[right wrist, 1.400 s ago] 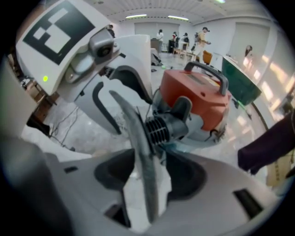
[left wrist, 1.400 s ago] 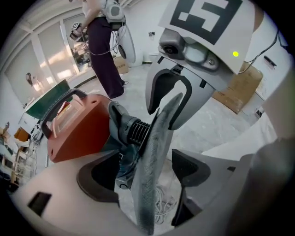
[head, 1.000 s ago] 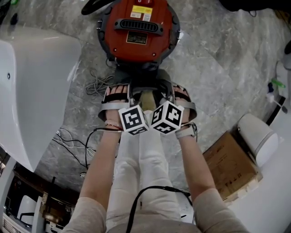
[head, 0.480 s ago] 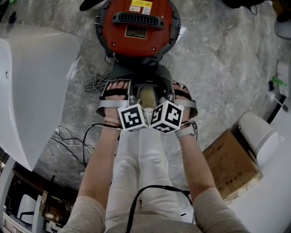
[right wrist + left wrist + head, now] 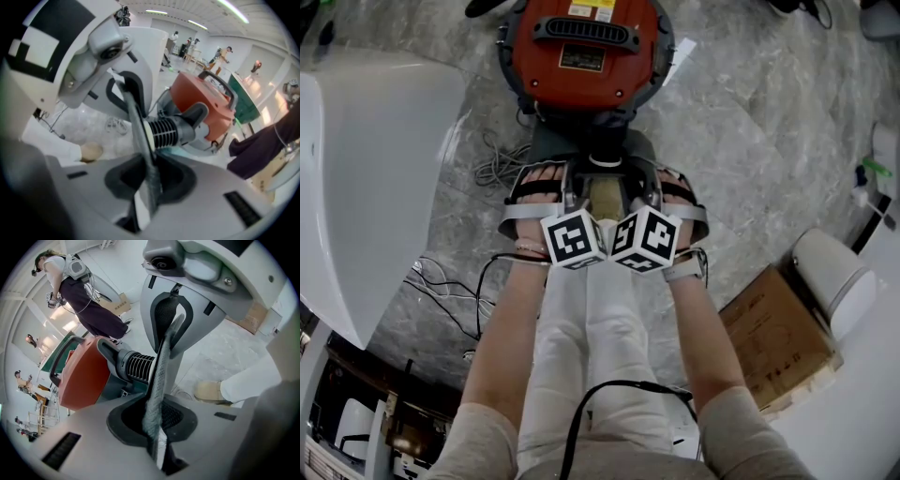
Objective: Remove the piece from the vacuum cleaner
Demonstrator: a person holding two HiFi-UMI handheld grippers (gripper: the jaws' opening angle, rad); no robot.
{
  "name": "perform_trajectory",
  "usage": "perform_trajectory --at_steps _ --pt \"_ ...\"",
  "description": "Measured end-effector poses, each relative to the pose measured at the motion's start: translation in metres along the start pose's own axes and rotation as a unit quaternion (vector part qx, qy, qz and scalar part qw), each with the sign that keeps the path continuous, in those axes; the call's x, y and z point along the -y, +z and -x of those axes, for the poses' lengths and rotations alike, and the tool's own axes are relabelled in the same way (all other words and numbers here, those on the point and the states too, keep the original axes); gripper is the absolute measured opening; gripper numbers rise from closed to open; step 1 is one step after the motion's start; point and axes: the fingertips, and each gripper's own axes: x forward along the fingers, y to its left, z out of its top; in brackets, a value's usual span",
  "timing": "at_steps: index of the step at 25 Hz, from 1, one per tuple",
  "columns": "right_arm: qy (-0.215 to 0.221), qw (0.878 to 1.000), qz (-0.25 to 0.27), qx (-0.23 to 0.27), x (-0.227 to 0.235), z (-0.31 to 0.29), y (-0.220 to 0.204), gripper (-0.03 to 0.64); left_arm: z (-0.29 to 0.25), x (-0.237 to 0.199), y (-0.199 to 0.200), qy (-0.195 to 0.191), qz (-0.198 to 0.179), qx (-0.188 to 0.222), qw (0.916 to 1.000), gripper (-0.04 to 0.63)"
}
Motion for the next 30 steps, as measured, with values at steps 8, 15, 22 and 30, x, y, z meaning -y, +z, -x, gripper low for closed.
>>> perform_trajectory --at_steps 8,15,22,30 --pt "-0.012 1.000 0.001 0.003 -0.011 0.001 -0.003 0.055 0.001 0.011 -0.005 -0.001 0.008 0.003 1.0000 0.052" --pt "-0.006 1.000 0.007 0.001 -0.016 0.001 -0.006 0.055 0.001 0.020 -0.006 -0.007 0.005 0.000 1.0000 0.051" --pt "-0.004 1.000 0.013 0.001 -0.028 0.007 -0.007 0.055 0.008 0.030 -0.009 -0.010 0.007 -0.003 0.9999 0.052" --pt "0.007 1.000 0.015 0.004 -0.035 0.026 -0.002 0.055 0.030 0.038 -0.004 -0.028 0.018 0.005 0.9994 0.052"
